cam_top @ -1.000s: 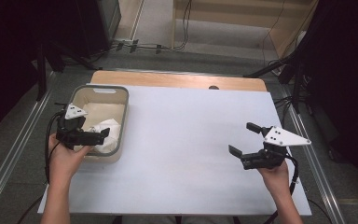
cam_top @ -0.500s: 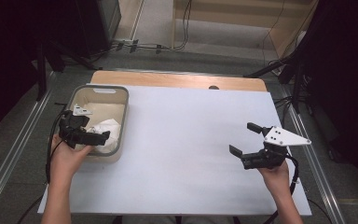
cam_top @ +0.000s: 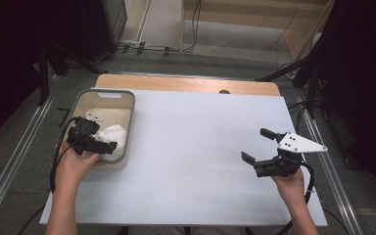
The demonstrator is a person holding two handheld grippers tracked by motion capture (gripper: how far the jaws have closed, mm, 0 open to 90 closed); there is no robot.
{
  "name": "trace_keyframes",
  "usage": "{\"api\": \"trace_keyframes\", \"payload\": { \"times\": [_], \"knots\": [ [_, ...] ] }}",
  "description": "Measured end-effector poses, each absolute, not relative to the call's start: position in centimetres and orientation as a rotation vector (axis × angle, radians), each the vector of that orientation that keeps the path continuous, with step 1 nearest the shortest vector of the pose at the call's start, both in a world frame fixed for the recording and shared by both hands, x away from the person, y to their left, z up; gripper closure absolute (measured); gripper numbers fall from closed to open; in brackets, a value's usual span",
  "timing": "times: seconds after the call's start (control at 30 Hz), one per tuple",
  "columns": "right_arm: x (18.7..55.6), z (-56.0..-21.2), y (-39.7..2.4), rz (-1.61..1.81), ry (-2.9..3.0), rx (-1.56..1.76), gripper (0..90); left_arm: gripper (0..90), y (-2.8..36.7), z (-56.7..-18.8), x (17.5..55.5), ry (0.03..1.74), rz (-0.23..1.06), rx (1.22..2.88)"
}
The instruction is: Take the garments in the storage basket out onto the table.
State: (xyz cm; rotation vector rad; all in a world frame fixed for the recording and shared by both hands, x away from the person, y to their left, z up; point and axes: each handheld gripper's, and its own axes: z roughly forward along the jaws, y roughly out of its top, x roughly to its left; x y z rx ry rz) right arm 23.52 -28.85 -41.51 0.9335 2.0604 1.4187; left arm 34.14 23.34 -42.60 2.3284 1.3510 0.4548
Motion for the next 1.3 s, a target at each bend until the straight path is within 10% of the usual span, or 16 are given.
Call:
{"api": "trace_keyframes", "payload": {
  "times": [1.3],
  "knots": [
    [23.7,-41.6,-28.9,1.422,2.056,0.950,0.0,20.7,23.4,-43.1,35.1,1.356,0.350,2.435]
  ]
}}
